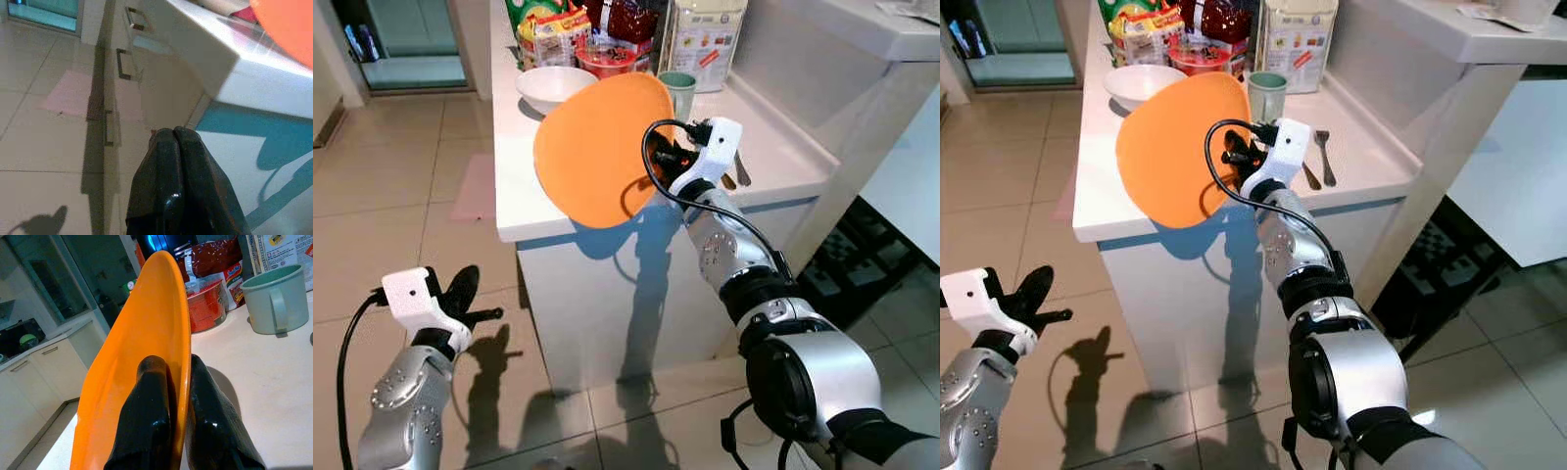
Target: Setting the table
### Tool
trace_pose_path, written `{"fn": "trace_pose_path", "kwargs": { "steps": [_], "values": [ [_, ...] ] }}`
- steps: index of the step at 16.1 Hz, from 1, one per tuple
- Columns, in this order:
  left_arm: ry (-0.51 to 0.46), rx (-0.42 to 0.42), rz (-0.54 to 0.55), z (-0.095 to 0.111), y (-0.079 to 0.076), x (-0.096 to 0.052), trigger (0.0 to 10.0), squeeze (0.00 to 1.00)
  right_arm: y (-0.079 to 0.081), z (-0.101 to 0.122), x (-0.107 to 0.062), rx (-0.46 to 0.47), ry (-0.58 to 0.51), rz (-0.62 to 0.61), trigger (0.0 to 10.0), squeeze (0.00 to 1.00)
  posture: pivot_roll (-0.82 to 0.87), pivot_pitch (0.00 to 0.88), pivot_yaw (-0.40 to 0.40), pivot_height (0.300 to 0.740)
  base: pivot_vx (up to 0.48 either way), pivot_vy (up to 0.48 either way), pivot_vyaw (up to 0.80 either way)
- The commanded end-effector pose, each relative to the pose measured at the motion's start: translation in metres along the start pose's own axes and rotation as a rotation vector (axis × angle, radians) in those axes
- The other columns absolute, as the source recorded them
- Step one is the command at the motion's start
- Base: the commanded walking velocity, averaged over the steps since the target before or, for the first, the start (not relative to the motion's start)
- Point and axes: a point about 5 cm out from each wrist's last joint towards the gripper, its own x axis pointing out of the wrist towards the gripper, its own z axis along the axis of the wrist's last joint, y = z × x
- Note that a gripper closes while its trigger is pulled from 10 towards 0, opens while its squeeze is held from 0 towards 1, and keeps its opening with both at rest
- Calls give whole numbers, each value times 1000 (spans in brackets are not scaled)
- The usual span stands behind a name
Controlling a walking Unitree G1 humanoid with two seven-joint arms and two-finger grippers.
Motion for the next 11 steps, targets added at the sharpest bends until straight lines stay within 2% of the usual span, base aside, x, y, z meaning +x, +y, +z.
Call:
{"fn": "trace_pose_path", "kwargs": {
  "steps": [1,4,8,11],
  "values": [
    [13,18,4,-2,3,-1,10000,0,-19,-23,-12,-51,126,-61,0,0,229,19,-47,740,0,0,0],
    [22,-4,-12,-5,10,-5,10000,0,-24,-23,-14,-55,122,-78,0,0,222,27,-42,740,0,0,0],
    [30,-6,-39,-8,7,-7,10000,0,-25,-25,-15,-55,126,-84,0,0,223,27,-39,740,0,0,0],
    [31,-1,-37,-5,2,-1,10000,0,-22,-27,-15,-52,132,-75,0,0,228,26,-41,740,0,0,0]
  ]
}}
